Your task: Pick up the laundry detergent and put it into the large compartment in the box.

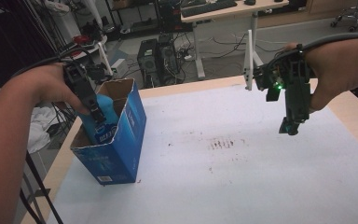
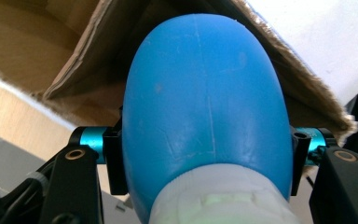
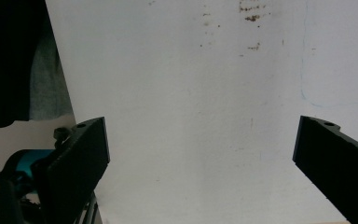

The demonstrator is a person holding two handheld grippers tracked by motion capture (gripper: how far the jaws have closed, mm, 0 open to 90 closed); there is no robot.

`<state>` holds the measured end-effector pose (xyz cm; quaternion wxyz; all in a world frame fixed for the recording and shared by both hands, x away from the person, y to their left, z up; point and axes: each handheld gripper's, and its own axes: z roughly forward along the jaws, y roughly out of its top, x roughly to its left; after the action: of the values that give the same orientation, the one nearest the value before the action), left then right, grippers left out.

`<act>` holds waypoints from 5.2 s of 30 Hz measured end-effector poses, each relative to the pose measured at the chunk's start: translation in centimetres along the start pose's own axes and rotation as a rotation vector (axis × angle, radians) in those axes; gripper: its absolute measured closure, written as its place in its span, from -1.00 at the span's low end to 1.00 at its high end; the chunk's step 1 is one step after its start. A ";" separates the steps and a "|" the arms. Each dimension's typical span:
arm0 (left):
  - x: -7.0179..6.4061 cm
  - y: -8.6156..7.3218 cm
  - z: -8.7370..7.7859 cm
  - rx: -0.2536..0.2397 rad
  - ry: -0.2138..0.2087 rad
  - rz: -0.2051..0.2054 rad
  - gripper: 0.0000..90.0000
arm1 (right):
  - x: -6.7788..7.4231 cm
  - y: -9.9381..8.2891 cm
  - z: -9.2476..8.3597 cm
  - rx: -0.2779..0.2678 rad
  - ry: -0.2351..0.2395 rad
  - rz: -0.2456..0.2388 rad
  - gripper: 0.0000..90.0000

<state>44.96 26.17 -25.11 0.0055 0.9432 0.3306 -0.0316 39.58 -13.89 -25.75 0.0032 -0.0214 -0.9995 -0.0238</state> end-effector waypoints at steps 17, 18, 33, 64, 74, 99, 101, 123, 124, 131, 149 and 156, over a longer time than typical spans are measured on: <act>-0.1 0.1 3.5 0.025 -0.012 0.094 -0.16 | 0.0 0.3 0.2 0.003 -0.005 -0.006 -0.94; -0.2 0.1 3.6 0.026 -0.011 0.096 -0.16 | 0.0 0.3 0.2 0.002 -0.003 -0.006 -0.94; -0.2 -0.1 4.3 0.024 -0.015 0.104 -0.17 | -0.3 0.8 0.6 0.007 0.003 -0.008 -0.94; -1.3 0.1 1.9 0.019 0.037 0.102 -0.57 | -0.1 0.4 0.2 0.006 -0.010 0.004 -0.94; -2.3 0.0 0.1 -0.002 0.023 0.131 -0.65 | -0.1 0.5 0.1 -0.001 -0.010 0.002 -0.94; -10.6 4.6 -5.5 0.007 0.083 0.421 -0.94 | 0.4 0.0 -0.7 -0.005 -0.012 0.006 -0.94; -11.4 5.4 -5.1 0.006 0.074 0.450 -0.94 | 0.4 0.0 -0.7 -0.009 -0.015 0.005 -0.94; -13.9 9.5 -0.4 0.039 0.011 0.561 -0.93 | 0.6 0.0 -1.2 -0.014 -0.016 0.008 -0.94; -13.8 9.6 -0.2 0.039 0.008 0.560 -0.93 | 0.5 0.0 -1.3 -0.014 -0.017 0.007 -0.94; -12.8 9.9 0.4 0.041 0.002 0.546 -0.93 | 0.1 -0.1 -1.2 -0.006 -0.013 0.008 -0.94; -12.7 9.7 0.2 0.023 -0.021 0.551 -0.93 | -0.2 0.4 -1.3 0.000 -0.010 0.002 -0.94; -12.8 9.7 0.1 0.023 -0.019 0.546 -0.93 | -0.2 0.2 -1.4 -0.006 -0.013 -0.003 -0.94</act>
<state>41.04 10.59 -24.47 0.0062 0.9971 0.0637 -0.0414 39.85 -13.74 -24.32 -0.0032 -0.0203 -0.9994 -0.0267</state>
